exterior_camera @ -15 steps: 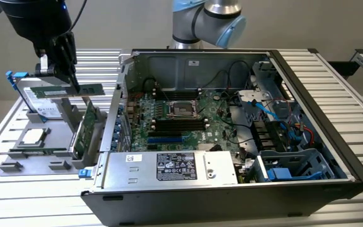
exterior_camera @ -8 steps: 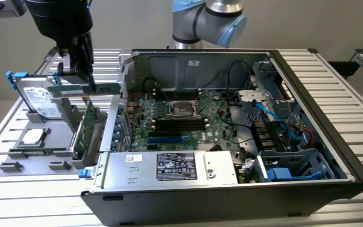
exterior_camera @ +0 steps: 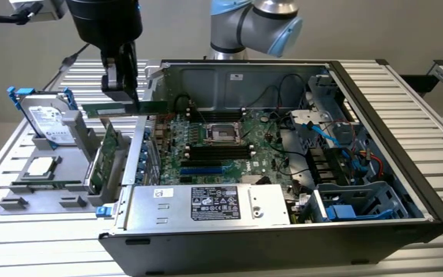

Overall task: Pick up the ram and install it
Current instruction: 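Pick up the ram and move it above insertion slot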

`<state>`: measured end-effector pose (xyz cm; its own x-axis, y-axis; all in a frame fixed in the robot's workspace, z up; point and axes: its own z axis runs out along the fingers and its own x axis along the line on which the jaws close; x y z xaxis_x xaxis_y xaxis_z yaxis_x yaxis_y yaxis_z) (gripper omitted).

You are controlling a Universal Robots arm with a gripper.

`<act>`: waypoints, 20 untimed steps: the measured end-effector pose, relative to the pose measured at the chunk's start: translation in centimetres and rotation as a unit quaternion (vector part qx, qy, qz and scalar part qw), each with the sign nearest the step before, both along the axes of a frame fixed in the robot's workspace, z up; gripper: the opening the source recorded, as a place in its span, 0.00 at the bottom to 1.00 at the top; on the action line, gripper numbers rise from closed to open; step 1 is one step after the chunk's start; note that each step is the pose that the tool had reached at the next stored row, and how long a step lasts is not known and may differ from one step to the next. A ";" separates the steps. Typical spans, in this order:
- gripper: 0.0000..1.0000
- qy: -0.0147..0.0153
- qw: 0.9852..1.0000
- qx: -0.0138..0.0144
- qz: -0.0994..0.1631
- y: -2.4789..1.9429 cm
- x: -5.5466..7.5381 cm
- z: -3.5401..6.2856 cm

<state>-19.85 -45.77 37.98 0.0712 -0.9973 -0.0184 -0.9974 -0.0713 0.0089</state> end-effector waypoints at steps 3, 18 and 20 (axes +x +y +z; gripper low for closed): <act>0.14 0.001 1.000 0.000 0.000 0.00 1.4 0.04; 0.14 0.004 1.000 0.000 0.000 0.00 8.2 0.08; 0.14 0.004 1.000 0.000 0.000 0.00 9.1 0.08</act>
<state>-10.75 -45.76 38.06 0.0713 -0.9973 -0.0189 -0.9973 -0.0716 0.0171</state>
